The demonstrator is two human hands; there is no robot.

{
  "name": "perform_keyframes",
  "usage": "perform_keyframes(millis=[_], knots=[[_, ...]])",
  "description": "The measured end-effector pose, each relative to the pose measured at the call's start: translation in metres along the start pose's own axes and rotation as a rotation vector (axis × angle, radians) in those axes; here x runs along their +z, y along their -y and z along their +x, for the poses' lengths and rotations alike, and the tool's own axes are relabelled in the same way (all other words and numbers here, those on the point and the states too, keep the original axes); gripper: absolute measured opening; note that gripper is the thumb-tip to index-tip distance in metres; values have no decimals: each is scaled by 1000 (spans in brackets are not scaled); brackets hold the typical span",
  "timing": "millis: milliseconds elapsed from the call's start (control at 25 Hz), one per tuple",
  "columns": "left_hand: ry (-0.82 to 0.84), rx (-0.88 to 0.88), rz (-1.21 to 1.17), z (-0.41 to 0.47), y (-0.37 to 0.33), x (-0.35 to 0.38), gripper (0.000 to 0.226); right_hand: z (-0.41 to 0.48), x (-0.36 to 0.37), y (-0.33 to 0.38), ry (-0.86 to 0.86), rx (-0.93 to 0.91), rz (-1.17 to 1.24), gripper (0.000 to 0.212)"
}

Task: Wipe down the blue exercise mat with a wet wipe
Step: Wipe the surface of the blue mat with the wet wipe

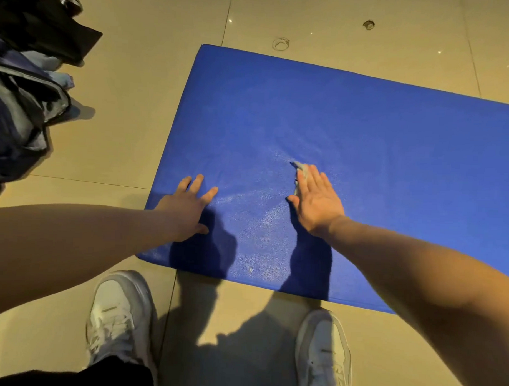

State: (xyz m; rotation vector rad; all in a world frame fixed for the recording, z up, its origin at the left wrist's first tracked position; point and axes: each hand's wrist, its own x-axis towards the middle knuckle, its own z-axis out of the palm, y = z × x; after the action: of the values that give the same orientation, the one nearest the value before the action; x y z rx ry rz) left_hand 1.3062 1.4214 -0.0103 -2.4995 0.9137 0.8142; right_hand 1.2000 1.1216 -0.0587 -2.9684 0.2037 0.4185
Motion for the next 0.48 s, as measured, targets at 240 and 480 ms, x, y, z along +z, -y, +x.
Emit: perform_keyframes(millis=[240,480], knots=[[-5,9,30,1,1,-1,96,-24,11,49,-56,-70,244,66],[7,-41,-19,-8,-9,-1,94,-50,28,116,58,-370,165,67]])
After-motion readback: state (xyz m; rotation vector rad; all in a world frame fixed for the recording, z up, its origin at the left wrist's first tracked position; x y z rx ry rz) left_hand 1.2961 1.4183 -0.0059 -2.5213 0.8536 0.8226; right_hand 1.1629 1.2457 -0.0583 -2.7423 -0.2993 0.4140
